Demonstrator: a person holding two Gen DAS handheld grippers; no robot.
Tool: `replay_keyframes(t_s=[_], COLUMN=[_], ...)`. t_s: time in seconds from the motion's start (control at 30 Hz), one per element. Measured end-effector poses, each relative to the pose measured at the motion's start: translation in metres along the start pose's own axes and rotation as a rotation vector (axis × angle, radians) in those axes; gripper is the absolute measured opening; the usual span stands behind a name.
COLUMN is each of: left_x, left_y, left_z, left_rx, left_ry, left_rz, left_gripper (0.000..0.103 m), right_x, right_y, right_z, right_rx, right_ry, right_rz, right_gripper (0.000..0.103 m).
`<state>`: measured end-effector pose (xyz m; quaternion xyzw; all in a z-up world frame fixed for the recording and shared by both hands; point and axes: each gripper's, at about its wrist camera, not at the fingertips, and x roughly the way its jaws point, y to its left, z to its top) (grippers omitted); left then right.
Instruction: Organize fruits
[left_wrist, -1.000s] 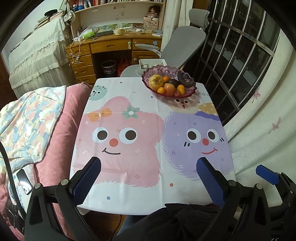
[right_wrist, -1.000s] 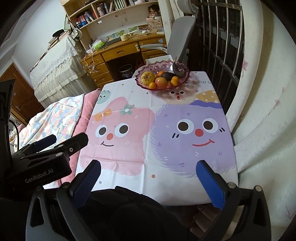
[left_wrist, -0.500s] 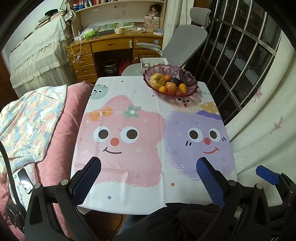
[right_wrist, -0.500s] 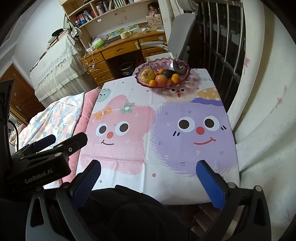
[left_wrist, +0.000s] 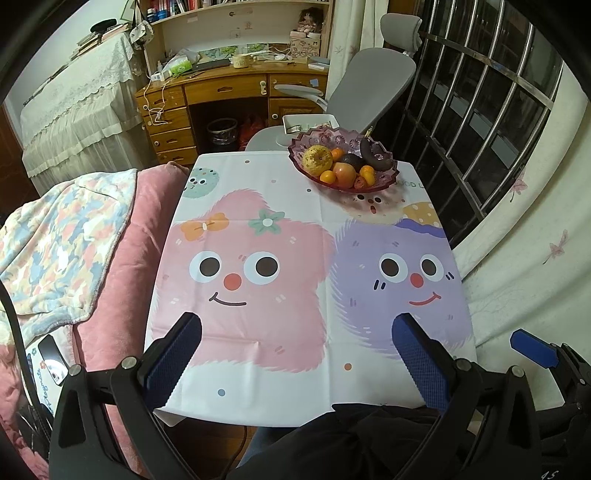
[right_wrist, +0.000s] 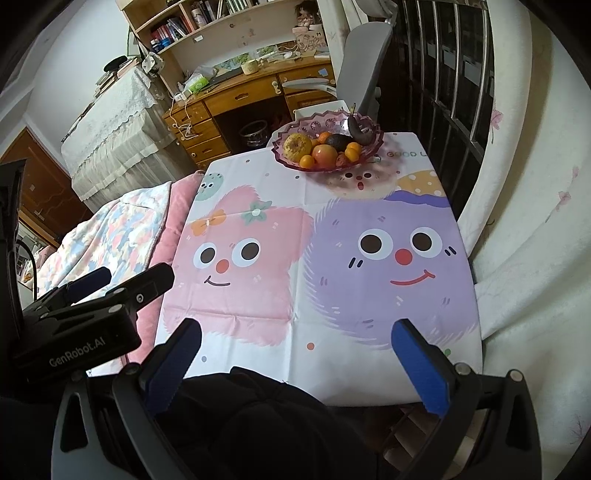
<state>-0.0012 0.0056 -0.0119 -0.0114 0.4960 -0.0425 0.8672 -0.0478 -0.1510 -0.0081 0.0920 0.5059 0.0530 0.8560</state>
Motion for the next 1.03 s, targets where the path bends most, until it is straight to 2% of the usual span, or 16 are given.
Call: replay_keyframes(t_s=[1.03], left_x=[-0.0017], left_y=[-0.0014], left_z=[-0.0003], left_rx=[0.003], left_ry=[0.0], left_rz=[0.004], left_gripper=[0.102], right_x=[-0.0001], right_y=[-0.0049], right_z=[0.0035], right_rx=[0.003], right_ry=[0.003], right_rz=[0.003], right_gripper=[0.103])
